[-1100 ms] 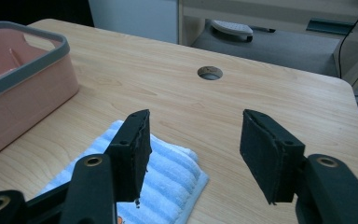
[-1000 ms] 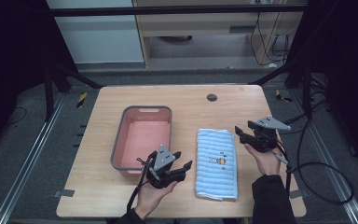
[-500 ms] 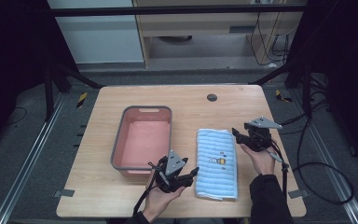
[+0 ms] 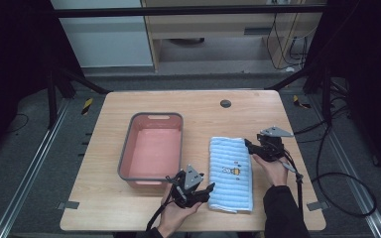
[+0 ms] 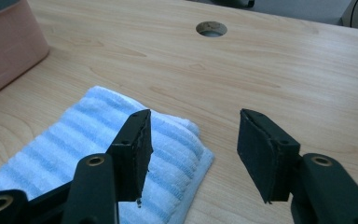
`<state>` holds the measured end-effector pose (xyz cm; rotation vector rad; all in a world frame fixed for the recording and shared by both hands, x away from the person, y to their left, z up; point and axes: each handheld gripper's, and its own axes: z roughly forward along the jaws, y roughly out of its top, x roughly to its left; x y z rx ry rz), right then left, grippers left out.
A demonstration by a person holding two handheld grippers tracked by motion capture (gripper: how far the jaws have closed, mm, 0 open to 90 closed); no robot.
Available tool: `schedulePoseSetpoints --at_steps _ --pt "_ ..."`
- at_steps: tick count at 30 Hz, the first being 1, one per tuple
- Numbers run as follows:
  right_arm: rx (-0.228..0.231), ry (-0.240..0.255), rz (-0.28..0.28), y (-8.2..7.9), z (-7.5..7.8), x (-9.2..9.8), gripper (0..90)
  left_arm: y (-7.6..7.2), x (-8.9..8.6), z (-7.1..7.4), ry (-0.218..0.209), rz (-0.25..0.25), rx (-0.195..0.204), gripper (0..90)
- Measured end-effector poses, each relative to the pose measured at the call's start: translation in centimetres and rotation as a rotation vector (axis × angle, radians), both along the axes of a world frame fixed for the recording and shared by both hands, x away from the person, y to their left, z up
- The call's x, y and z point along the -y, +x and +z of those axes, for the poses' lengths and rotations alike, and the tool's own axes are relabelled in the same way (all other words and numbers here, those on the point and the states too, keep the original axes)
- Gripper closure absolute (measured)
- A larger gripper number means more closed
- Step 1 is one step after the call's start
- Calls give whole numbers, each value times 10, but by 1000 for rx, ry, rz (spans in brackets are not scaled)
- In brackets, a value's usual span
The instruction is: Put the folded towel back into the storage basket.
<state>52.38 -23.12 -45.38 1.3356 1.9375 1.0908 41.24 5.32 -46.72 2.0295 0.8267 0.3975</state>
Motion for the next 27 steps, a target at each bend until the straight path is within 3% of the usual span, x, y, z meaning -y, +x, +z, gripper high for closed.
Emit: schedulePoseSetpoints --at_steps 11,21,27 --pt "-54 -50 14 5 -14 -8 452 2 4 -16 20 21 -24 489" --pt "-109 -35 16 9 -31 -7 457 1 8 -28 43 27 -37 493" --pt "-145 -52 23 11 -39 -8 460 0 11 -33 44 34 -47 500"
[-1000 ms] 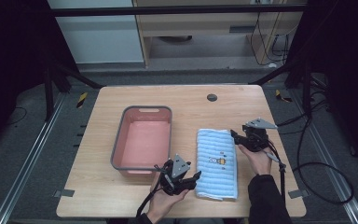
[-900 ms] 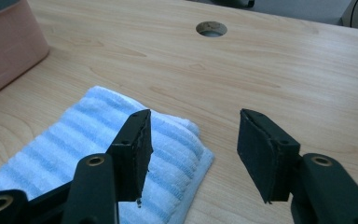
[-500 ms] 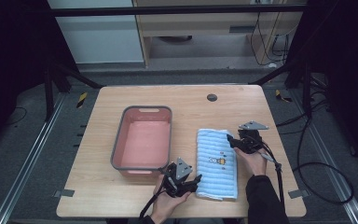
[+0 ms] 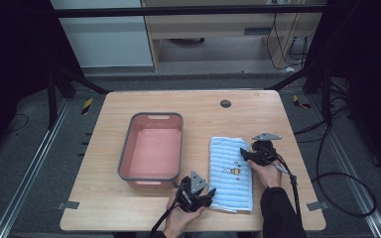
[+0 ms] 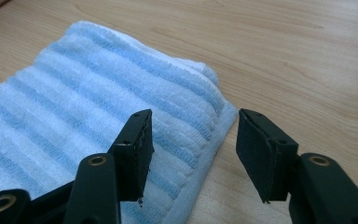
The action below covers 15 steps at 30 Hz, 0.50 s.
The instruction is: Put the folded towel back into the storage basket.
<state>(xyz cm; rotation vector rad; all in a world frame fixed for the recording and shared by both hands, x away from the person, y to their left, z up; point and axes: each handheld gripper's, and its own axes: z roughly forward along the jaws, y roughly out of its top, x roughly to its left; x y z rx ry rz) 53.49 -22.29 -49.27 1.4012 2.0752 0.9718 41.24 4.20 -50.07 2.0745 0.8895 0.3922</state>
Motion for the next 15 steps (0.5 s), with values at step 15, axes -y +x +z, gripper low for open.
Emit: schedulePoseSetpoints --at_steps 15 --pt "-51 34 14 2 -9 -1 542 -2 6 -6 5 7 -29 608"
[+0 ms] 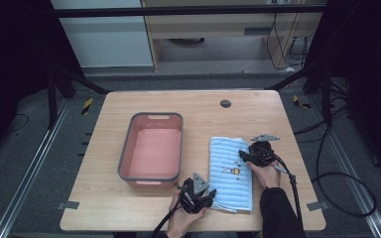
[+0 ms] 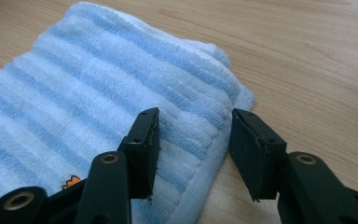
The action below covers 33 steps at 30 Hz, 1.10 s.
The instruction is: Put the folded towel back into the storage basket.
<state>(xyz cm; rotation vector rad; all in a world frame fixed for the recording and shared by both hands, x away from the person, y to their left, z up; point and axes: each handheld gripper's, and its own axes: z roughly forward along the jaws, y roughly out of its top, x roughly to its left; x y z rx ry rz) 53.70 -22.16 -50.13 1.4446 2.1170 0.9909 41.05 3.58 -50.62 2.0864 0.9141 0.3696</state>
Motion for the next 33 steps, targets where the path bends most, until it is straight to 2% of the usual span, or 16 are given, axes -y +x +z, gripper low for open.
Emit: schedulePoseSetpoints --at_steps 6,13,19,23,24,27,33 --pt "9 26 12 -1 -2 1 633 -1 2 0 -10 -1 -16 682" --pt "-12 61 18 -2 -1 -2 791 0 4 1 -17 4 -39 771" --pt "-11 60 16 -2 0 -3 824 -1 4 1 -32 10 -34 853" --pt "16 61 23 -4 5 -2 829 -1 0 1 -68 9 -25 863" --pt "26 68 24 -6 10 -2 830 -2 -3 4 -89 8 -13 866" --pt "49 78 30 -10 18 -2 830 -3 -6 13 -114 1 -2 867" --pt "106 83 40 -17 36 -2 830 -6 -9 30 -139 -17 24 868"
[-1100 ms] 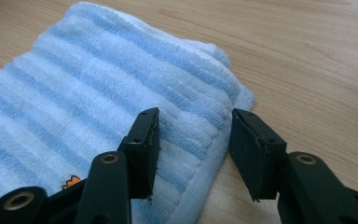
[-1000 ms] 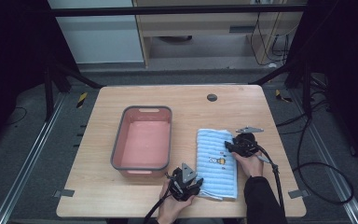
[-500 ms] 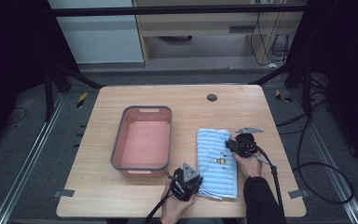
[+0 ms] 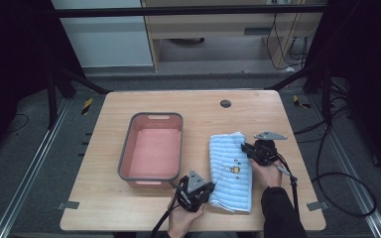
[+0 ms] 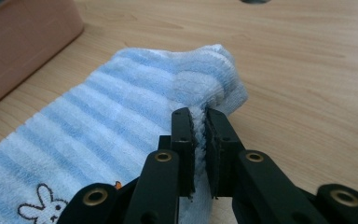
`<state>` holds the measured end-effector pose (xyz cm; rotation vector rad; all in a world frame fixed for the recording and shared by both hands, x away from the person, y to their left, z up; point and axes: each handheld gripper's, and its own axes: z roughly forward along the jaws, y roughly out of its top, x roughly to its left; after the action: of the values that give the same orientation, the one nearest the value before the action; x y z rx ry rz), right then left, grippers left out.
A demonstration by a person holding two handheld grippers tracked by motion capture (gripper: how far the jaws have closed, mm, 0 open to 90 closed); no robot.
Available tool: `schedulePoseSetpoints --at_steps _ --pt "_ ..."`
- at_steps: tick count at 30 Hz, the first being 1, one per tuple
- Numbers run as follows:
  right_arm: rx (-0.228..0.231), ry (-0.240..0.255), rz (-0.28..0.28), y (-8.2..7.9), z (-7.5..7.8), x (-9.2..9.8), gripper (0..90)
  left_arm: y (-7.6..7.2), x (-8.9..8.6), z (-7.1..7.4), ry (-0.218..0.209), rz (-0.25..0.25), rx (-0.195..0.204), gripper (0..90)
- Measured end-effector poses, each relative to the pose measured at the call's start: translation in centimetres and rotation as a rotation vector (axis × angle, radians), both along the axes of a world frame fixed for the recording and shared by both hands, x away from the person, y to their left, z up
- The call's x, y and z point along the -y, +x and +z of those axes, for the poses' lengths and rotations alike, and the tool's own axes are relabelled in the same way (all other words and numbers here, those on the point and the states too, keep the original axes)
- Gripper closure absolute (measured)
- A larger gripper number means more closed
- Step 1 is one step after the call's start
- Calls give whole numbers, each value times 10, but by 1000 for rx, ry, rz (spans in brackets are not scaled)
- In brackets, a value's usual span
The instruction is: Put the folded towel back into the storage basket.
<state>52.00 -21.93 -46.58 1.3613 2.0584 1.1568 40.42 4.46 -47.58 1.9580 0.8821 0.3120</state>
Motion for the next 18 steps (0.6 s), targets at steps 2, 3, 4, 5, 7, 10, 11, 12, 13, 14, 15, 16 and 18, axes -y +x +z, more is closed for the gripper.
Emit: schedulePoseSetpoints --at_steps 2,3,4,5,7,10,11,12,13,14,15,16,18 --pt "11 -2 -1 -2 6 0 830 0 -1 5 -7 -3 9 868" --pt "25 3 -1 -4 10 0 831 -1 -2 7 -11 -4 9 867" --pt "31 5 0 -5 13 0 831 -1 -2 9 -13 -6 13 868" --pt "40 10 1 -6 16 0 831 -1 -3 11 -13 -6 18 868" --pt "52 16 0 -7 21 0 831 -2 -4 15 -17 -9 26 868" --pt "69 20 -1 -9 27 0 831 -2 -6 22 -24 -7 38 868" --pt "71 20 -1 -9 29 0 832 -2 -6 23 -25 -7 42 868" --pt "77 20 1 -10 30 0 832 -2 -7 25 -21 -10 45 868" --pt "76 30 -2 -10 32 0 833 -2 -7 27 -26 -8 48 868" --pt "82 31 -1 -11 34 0 833 -2 -7 28 -30 -7 50 868" --pt "82 31 -1 -11 34 0 833 -2 -7 28 -30 -7 50 868" --pt "84 34 -2 -11 36 -1 833 -2 -8 30 -28 -10 54 868" --pt "104 38 3 -13 43 -2 833 -2 -12 36 -37 -10 64 868"
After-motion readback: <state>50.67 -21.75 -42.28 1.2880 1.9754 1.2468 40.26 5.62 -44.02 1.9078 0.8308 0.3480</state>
